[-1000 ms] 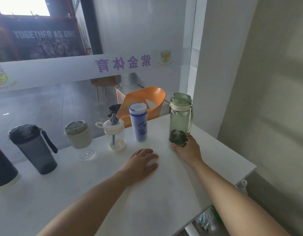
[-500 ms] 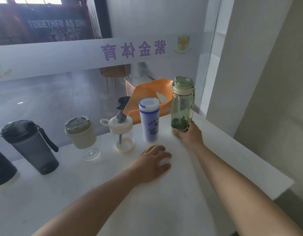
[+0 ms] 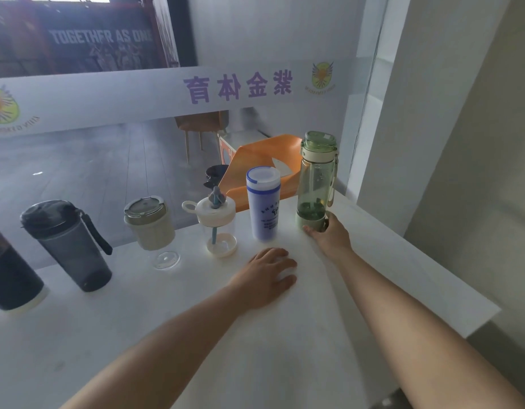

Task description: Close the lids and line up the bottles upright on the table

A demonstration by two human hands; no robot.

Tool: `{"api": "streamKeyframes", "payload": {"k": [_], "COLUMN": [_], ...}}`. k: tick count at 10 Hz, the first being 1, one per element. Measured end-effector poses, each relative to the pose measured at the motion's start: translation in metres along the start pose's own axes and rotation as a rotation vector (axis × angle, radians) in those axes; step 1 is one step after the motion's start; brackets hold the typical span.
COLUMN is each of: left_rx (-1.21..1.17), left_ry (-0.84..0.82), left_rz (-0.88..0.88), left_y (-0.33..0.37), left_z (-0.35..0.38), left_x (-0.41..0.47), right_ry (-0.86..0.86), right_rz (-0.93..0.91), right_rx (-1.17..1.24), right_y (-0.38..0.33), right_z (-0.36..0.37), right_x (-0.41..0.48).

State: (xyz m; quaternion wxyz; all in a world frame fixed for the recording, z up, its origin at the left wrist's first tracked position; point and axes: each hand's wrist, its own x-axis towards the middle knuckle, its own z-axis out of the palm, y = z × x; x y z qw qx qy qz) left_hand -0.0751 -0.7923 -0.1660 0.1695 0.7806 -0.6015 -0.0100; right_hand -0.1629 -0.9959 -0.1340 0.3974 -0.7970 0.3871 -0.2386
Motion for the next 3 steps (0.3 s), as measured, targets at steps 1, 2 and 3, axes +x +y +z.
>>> {"api": "streamKeyframes", "payload": {"k": [1, 2, 3], "left_rx": [0.002, -0.004, -0.057], "left_ry": [0.045, 0.070, 0.111], "left_rz": [-0.018, -0.092, -0.192], "left_y": [0.006, 0.009, 0.009], "left_z": [-0.003, -0.014, -0.028], "left_x": [-0.015, -0.049, -0.090], "right_ry": [-0.026, -0.052, -0.074], "right_rz": [0.015, 0.036, 0.032], "right_rx": [-0.041, -0.080, -0.105], "right_y": [-0.002, -0.009, -0.025], "right_z": [-0.001, 0.002, 0.010], "right_x": [-0.027, -0.061, -0.100]}}
